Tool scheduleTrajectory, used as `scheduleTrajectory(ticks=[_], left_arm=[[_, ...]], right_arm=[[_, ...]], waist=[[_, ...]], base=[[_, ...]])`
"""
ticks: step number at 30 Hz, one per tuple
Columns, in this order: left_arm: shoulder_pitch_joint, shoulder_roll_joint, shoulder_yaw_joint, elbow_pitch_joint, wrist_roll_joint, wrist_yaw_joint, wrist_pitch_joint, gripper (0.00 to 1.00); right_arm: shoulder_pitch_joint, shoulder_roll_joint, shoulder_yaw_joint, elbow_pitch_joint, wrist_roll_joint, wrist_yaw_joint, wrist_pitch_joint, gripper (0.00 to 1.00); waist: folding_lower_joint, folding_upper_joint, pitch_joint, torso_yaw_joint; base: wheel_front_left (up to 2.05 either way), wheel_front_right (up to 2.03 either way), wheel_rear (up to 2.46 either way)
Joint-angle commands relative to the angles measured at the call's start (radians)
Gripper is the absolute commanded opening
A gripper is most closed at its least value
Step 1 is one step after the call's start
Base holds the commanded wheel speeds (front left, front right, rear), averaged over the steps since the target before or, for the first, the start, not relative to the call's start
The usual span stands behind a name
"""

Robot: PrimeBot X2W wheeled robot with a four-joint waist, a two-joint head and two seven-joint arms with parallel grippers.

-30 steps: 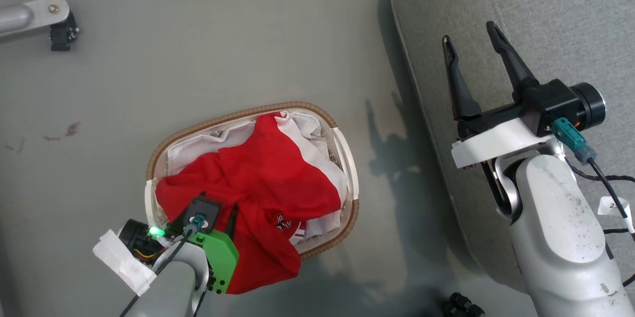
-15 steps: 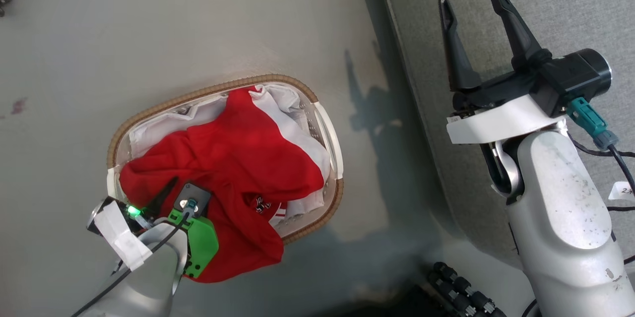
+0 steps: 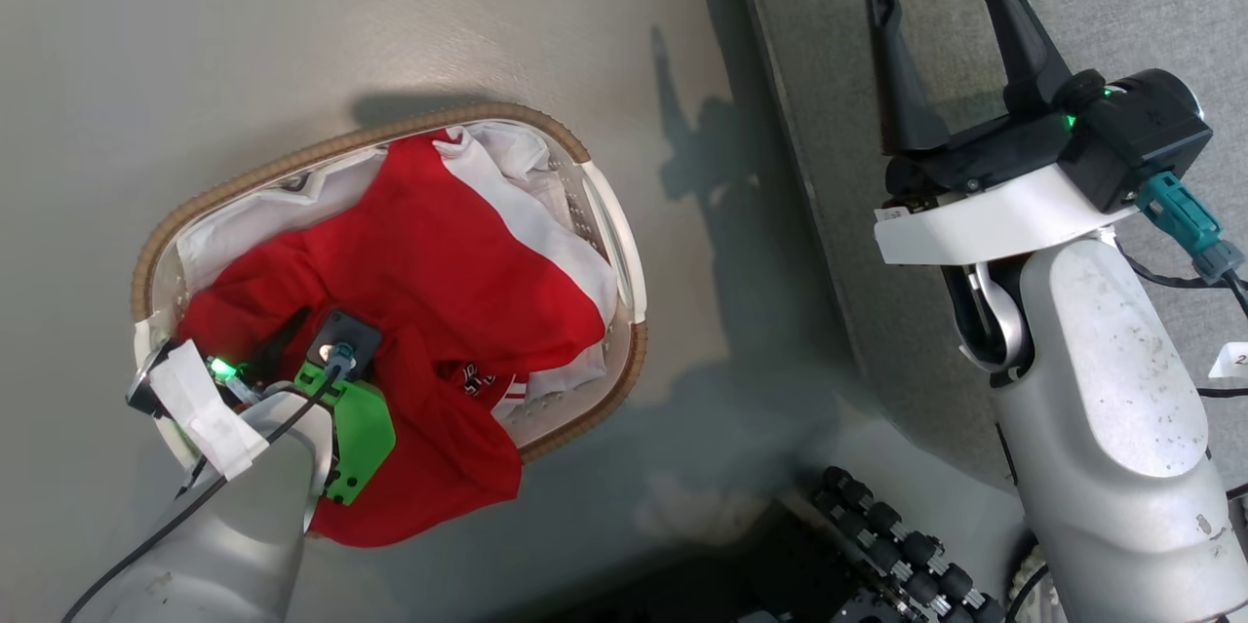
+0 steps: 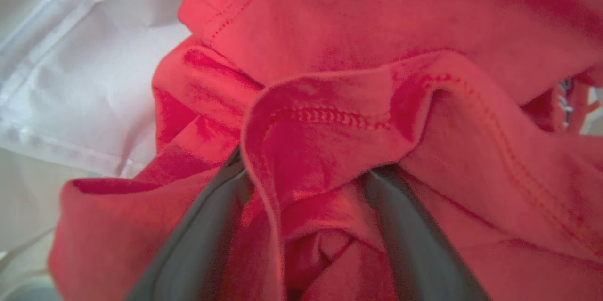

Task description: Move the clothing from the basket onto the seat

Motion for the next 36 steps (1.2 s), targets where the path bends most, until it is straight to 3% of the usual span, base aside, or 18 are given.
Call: scheduleTrajectory(ticks=[1, 2, 4, 19, 36], left_arm=[[-0.014, 0.007, -0.002, 0.002, -0.007, -0.008, 0.001, 1.00], [-0.015, 0.006, -0.003, 0.003, -0.011, -0.013, 0.004, 1.00], [-0.014, 0.002, -0.004, 0.003, -0.017, -0.021, 0.008, 0.00], [0.119, -0.072, 0.015, -0.033, -0.099, -0.008, -0.050, 0.00], [0.352, -0.104, 0.048, -0.395, -0.185, -0.008, -0.049, 0.00]], right_arm=[[-0.012, -0.002, 0.003, -0.002, 0.009, -0.001, -0.002, 1.00], [-0.013, -0.002, 0.004, -0.001, 0.012, -0.001, -0.002, 1.00], [-0.014, -0.002, 0.007, 0.004, 0.014, -0.001, -0.002, 1.00], [0.076, -0.003, -0.015, 0.062, -0.022, -0.001, -0.002, 1.00], [0.233, -0.003, -0.045, 0.119, -0.067, -0.001, -0.002, 1.00]], waist=[[-0.0001, -0.0001, 0.007, -0.006], [-0.0001, -0.0001, 0.007, -0.007], [-0.0001, -0.0001, 0.003, -0.008], [-0.0001, -0.0001, -0.232, 0.033], [-0.0001, -0.0001, -0.525, 0.128]], base=[[0.00, 0.00, 0.00], [0.00, 0.00, 0.00], [0.00, 0.00, 0.00], [0.00, 0.00, 0.00], [0.00, 0.00, 0.00]])
